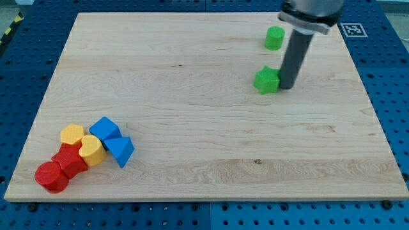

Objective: Move your arm to the right of the green star

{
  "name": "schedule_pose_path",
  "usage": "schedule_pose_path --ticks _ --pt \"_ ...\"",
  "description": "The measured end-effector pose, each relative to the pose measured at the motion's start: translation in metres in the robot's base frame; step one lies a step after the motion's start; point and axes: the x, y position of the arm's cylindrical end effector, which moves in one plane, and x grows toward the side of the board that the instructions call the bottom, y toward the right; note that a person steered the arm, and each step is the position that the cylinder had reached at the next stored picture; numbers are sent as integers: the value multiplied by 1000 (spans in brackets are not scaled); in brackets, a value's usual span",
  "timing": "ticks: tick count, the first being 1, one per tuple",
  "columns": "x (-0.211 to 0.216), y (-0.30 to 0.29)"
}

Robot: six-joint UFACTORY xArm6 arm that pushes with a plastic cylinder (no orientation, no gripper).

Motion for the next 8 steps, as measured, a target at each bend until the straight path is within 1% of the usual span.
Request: schedule_pose_path --ticks 1,2,3,4,6,7,8 --pt "-6 -18" --pt "9 -12" --pt "34 -7" --pt "32 -28" --pt "55 -33" --pt "50 9" --pt "12 25"
